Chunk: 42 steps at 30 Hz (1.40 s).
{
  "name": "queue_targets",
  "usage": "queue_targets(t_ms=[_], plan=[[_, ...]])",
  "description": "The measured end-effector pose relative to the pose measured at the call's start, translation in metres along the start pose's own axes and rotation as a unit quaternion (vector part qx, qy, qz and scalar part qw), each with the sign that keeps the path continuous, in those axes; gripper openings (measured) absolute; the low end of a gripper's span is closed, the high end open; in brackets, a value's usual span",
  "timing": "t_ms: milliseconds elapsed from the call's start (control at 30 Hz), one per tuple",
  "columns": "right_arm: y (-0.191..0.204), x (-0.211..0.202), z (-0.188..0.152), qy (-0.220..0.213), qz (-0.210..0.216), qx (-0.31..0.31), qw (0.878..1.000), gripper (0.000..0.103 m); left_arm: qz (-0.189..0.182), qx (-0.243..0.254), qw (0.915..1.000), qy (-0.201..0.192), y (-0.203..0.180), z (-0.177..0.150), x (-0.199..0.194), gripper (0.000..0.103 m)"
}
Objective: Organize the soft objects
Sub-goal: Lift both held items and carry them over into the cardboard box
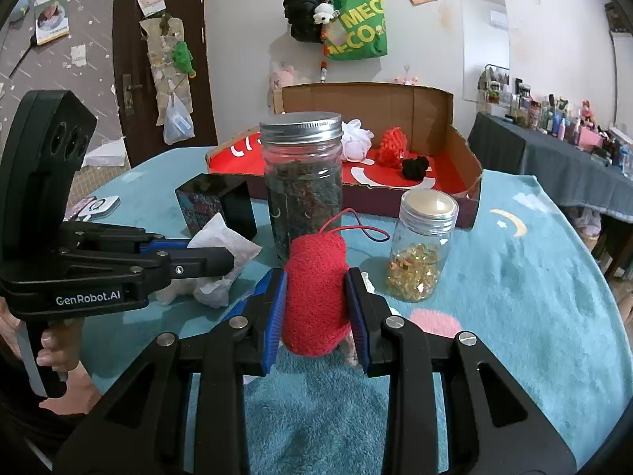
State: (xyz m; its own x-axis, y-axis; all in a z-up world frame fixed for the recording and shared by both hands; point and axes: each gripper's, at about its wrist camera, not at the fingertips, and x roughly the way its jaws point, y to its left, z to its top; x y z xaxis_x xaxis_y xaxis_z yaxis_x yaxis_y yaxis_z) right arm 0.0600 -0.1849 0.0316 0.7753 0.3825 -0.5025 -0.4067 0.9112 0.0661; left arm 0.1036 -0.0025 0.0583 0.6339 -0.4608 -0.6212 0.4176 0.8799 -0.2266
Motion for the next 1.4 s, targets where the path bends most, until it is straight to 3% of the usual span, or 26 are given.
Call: queue_targets(t_ms=[200, 633, 1400], plan=[[-0.013, -0.006, 0.001, 0.004, 0.015, 0.025, 1.0, 0.028, 0.009, -0.008, 0.9999, -0.007, 0.014, -0.001, -0.011, 0.011], [-0.056, -0.021, 0.0, 0.018, 0.037, 0.09, 0.995, 0.029, 0.028, -0.074, 0.9969, -0.007, 0.072, -0.005, -0.039, 0.011], [-0.109, -0.022, -0.004, 0.038, 0.057, 0.18, 0.981, 0.029, 0.035, -0.108, 0.9932, 0.026, 0.117, 0.0, -0.031, 0.011]])
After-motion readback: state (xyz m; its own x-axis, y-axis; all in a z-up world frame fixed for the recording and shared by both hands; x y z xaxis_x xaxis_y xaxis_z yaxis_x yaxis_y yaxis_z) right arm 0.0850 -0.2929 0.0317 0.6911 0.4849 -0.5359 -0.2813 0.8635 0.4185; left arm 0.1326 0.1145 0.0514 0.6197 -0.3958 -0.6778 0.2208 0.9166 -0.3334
